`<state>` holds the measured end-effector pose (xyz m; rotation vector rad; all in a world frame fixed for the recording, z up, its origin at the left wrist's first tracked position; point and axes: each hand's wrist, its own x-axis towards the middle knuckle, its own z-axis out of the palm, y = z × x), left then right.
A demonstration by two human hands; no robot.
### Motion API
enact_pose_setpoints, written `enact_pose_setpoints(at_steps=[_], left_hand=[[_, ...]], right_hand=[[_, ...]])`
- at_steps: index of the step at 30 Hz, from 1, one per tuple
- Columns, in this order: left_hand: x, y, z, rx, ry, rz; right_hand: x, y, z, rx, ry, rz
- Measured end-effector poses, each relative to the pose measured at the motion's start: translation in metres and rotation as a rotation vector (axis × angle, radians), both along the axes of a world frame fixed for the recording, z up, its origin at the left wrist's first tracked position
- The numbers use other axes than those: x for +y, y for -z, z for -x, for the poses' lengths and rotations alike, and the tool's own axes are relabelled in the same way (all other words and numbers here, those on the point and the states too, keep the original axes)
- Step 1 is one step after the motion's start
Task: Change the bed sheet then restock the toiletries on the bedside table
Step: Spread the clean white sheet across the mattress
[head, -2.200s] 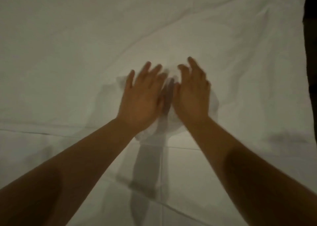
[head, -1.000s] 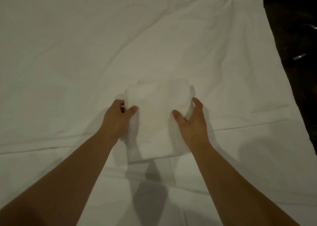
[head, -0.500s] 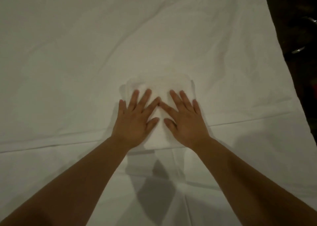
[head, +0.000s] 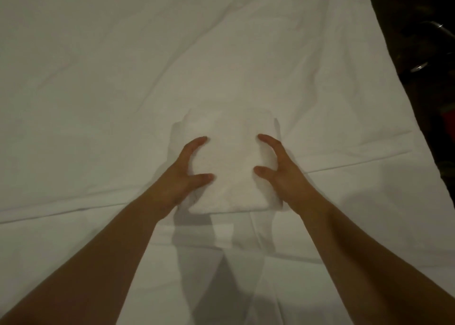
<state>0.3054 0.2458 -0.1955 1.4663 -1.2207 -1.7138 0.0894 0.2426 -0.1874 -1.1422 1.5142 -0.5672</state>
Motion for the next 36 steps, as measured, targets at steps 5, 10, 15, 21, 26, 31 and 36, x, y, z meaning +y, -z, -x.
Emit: enact_pose_setpoints(at_steps=[5,10,15,21,26,31,36], left_hand=[[-0.003,-0.004,0.000,0.117,0.055,-0.151],[0.006,-0.014,0.021,0.068,0.086,-0.141],[0.012,-0.043,0.077,0.032,0.167,-0.067],[0.015,-0.085,0.219,-0.024,0.302,0.097],[0.043,-0.114,0.411,-0.058,0.438,0.260],[0.100,-0.125,0.628,-0.006,0.607,0.286],[0.147,-0.141,0.788,0.020,0.812,0.302]], right_hand=[[0.009,0.004,0.008,-0.144,0.145,-0.075],[0.035,-0.003,0.024,-0.168,0.272,-0.060],[0.067,-0.035,0.073,-0.143,0.371,0.032],[0.110,-0.080,0.195,-0.075,0.528,0.106],[0.169,-0.112,0.359,-0.019,0.768,0.163],[0.253,-0.138,0.538,0.120,0.959,0.229],[0.322,-0.153,0.662,0.175,1.157,0.274]])
